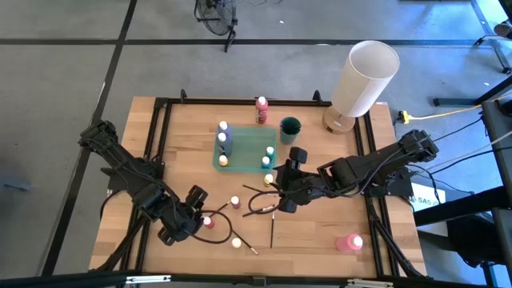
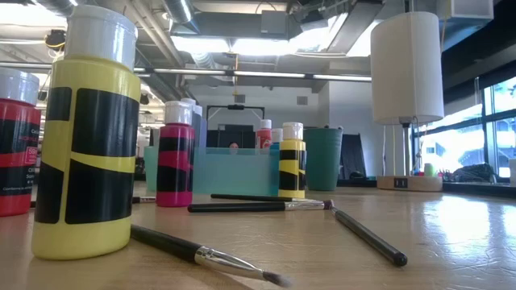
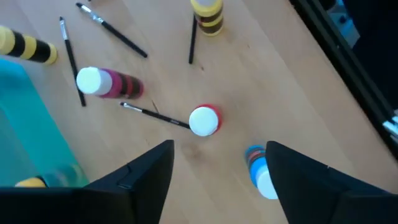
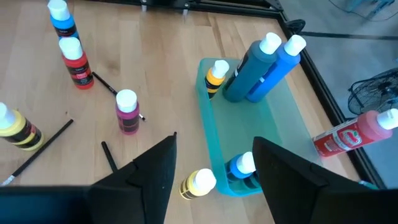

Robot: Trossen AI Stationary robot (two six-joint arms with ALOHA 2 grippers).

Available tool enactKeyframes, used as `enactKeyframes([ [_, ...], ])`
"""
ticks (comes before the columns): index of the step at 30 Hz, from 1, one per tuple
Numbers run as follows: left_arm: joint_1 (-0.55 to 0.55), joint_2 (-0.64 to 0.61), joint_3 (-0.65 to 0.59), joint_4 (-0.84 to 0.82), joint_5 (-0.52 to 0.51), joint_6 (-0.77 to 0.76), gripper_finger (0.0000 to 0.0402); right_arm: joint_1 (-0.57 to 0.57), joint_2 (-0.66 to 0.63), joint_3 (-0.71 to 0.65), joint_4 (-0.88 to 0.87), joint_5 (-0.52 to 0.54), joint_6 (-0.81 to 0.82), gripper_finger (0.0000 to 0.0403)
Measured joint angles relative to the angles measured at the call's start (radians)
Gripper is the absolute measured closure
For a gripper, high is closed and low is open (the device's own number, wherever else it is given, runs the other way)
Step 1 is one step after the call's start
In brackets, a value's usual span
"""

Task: Pick & Place Paint Supplies
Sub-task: Put the small red paint bottle into the green bin

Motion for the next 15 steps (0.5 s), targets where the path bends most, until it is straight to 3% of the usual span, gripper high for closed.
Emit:
enactKeyframes([
  [6, -0.009, 0.000, 0.000, -0.002, 0.053, -0.089, 0.0145, 0.006, 0.030, 0.000, 0.001, -0.003, 0.095, 0.0187],
  [10, -0.014, 0.000, 0.000, 0.000, 0.032, -0.256, 0.0145, 0.016, 0.058, 0.000, 0.000, 0.001, 0.166, 0.0187],
  [15, -0.011, 0.000, 0.000, -0.003, 0.059, -0.243, 0.0144, 0.033, 0.069, 0.000, 0.054, 0.004, 0.189, 0.0187],
])
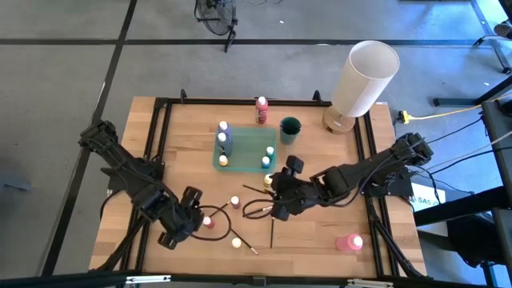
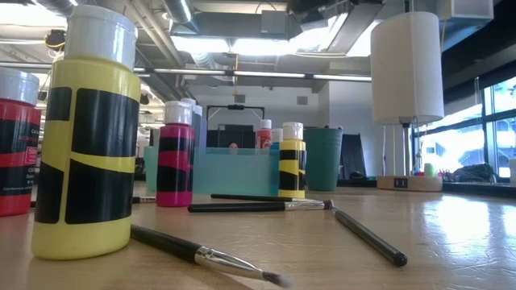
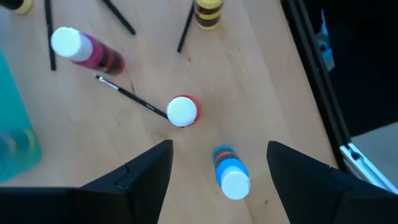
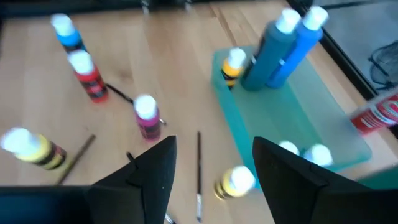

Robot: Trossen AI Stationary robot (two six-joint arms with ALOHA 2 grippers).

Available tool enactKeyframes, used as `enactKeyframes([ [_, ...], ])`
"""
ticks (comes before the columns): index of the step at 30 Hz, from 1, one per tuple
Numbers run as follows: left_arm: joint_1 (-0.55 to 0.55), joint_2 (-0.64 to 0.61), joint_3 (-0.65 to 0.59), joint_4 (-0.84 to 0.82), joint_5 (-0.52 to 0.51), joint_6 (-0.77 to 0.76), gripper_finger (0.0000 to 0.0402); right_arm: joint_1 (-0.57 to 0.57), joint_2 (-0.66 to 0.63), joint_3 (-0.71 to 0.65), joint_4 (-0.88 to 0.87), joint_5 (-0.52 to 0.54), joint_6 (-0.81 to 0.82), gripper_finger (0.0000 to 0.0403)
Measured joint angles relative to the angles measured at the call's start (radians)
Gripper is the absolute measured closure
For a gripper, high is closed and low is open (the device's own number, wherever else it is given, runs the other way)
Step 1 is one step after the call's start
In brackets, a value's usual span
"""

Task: Pick & Place Paint Supplies
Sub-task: Put the small red paint bottle into the green bin

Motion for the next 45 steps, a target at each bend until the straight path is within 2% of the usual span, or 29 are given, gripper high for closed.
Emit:
enactKeyframes([
  [4, -0.006, 0.000, 0.000, 0.000, 0.014, -0.051, 0.0144, 0.009, 0.000, 0.000, 0.102, 0.000, -0.075, 0.0187],
  [7, -0.006, 0.000, 0.000, -0.004, 0.005, -0.078, 0.0144, 0.012, 0.008, 0.001, 0.144, 0.000, -0.061, 0.0187],
  [17, -0.006, 0.048, 0.000, -0.001, -0.015, 0.145, 0.0144, 0.012, 0.050, 0.000, 0.191, -0.110, -0.110, 0.0188],
  [25, -0.003, 0.097, 0.000, -0.001, -0.033, 0.157, 0.0144, 0.027, 0.050, 0.000, 0.260, -0.106, -0.223, 0.0188],
  [31, -0.003, 0.103, 0.000, -0.001, -0.043, 0.168, 0.0144, 0.027, 0.050, 0.000, 0.268, -0.106, -0.230, 0.0188],
  [40, -0.003, 0.103, 0.000, -0.001, -0.136, 0.201, 0.0144, 0.028, 0.050, 0.000, 0.270, -0.135, -0.230, 0.0188],
  [45, -0.003, 0.103, 0.000, 0.003, -0.116, 0.174, 0.0144, 0.028, 0.049, 0.000, 0.271, -0.161, -0.230, 0.0188],
])
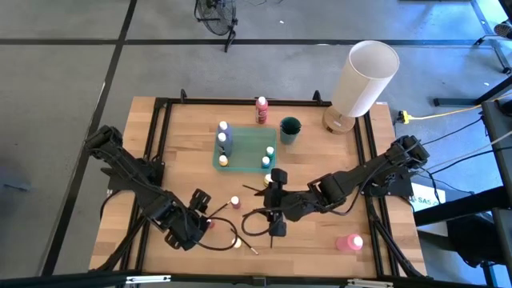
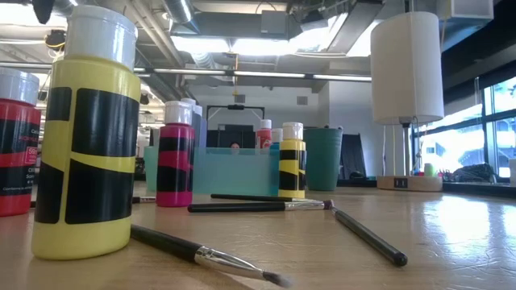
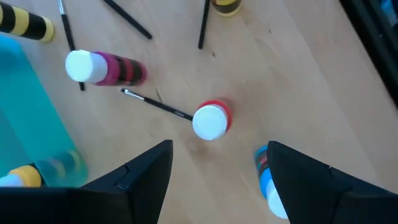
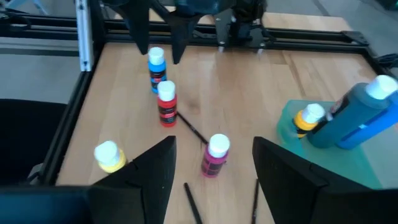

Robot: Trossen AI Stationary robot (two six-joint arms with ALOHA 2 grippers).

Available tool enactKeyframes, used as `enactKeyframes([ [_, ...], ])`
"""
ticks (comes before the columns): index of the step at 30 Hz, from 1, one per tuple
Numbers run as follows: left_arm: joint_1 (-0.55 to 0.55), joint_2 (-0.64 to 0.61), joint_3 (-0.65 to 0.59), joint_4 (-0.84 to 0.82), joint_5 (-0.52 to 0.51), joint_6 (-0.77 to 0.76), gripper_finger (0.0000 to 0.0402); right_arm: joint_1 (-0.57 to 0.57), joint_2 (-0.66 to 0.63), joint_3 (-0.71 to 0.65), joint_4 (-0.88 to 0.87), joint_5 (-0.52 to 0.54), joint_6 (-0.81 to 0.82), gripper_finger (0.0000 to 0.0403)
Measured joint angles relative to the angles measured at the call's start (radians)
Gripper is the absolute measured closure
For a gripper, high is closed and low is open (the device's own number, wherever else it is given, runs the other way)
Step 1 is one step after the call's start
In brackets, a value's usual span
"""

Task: Pick & Place Paint Supplies
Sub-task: Put the small red paint bottle into the green bin

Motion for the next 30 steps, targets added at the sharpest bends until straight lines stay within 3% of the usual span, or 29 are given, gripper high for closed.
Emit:
enactKeyframes([
  [8, 0.006, 0.011, -0.003, 0.008, -0.025, -0.004, 0.0144, 0.000, 0.000, 0.000, 0.024, -0.032, -0.001, 0.0188],
  [15, 0.028, 0.014, -0.052, 0.064, 0.030, 0.026, 0.0145, 0.001, 0.000, 0.000, 0.027, -0.032, -0.012, 0.0188],
  [30, 0.052, 0.014, -0.129, 0.124, 0.018, 0.062, 0.0186, 0.007, 0.000, 0.000, 0.051, -0.074, -0.045, 0.0187],
])
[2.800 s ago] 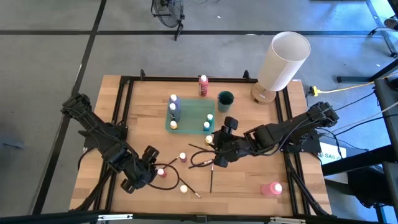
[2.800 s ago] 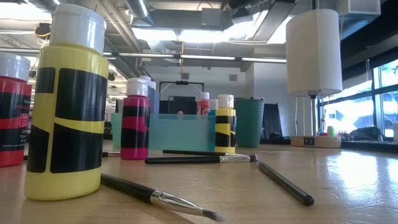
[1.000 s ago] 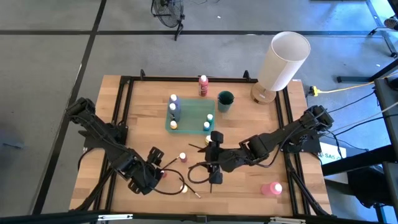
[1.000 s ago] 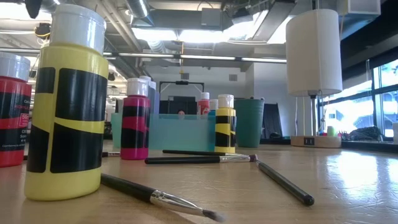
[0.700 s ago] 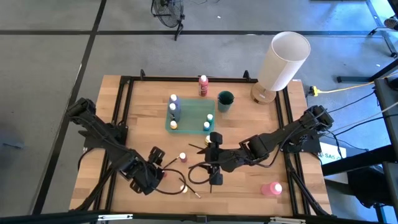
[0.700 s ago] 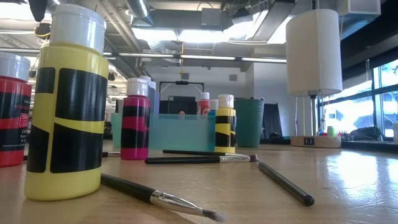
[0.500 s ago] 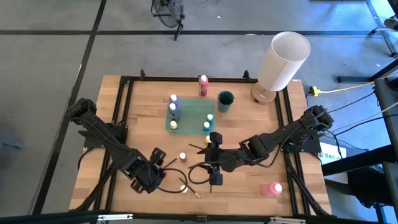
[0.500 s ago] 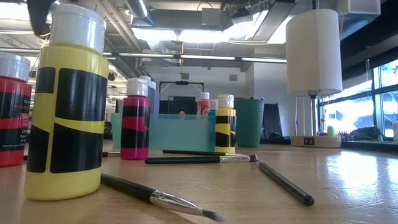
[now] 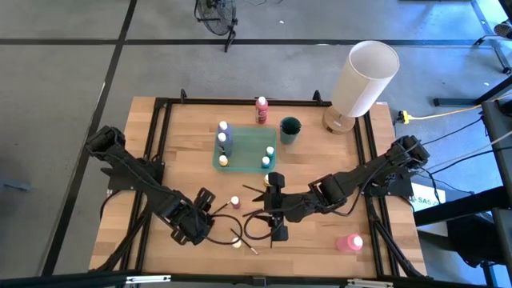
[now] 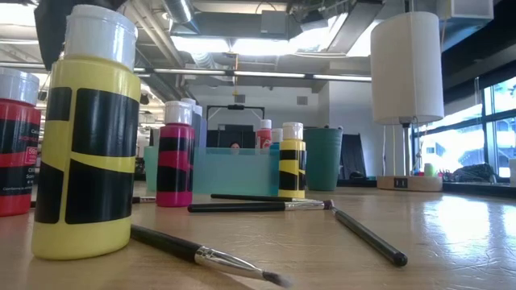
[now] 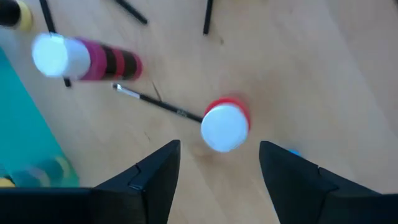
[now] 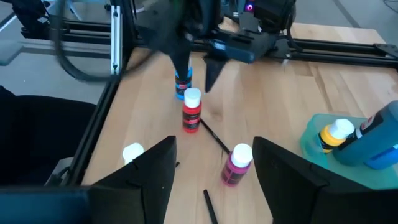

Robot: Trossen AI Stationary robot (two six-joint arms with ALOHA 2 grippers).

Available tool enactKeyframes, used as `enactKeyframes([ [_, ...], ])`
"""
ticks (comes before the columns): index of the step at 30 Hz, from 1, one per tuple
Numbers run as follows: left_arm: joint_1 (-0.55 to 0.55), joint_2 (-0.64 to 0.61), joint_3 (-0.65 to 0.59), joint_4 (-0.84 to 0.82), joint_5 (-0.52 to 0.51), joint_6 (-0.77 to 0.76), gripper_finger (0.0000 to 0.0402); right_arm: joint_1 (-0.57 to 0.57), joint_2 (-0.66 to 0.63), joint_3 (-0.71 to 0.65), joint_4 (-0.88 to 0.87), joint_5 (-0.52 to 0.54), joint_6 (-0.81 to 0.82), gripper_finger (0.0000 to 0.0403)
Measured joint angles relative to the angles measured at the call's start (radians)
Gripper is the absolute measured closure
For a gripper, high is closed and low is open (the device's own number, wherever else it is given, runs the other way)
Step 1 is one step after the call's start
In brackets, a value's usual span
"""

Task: Pick & Place Paint Supplies
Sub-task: Put the small red paint bottle into the green bin

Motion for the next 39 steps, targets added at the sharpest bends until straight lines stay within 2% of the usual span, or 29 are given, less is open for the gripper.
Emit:
enactKeyframes([
  [5, 0.014, 0.000, -0.013, 0.010, 0.040, 0.000, 0.0189, 0.000, 0.000, 0.000, 0.002, 0.000, -0.006, 0.0187],
  [14, 0.015, 0.000, -0.013, 0.028, 0.040, 0.000, 0.0190, 0.000, 0.000, 0.000, 0.007, 0.000, -0.008, 0.0187],
  [20, 0.016, 0.001, -0.013, 0.038, -0.007, -0.022, 0.0184, 0.000, 0.000, 0.000, 0.009, 0.000, -0.008, 0.0187],
  [29, 0.015, 0.002, -0.013, 0.048, 0.010, -0.019, 0.0167, 0.000, 0.000, 0.000, 0.007, 0.000, -0.008, 0.0187],
  [39, 0.015, 0.002, -0.013, 0.061, 0.017, -0.018, 0.0166, 0.000, 0.000, 0.000, 0.007, -0.001, -0.013, 0.0187],
])
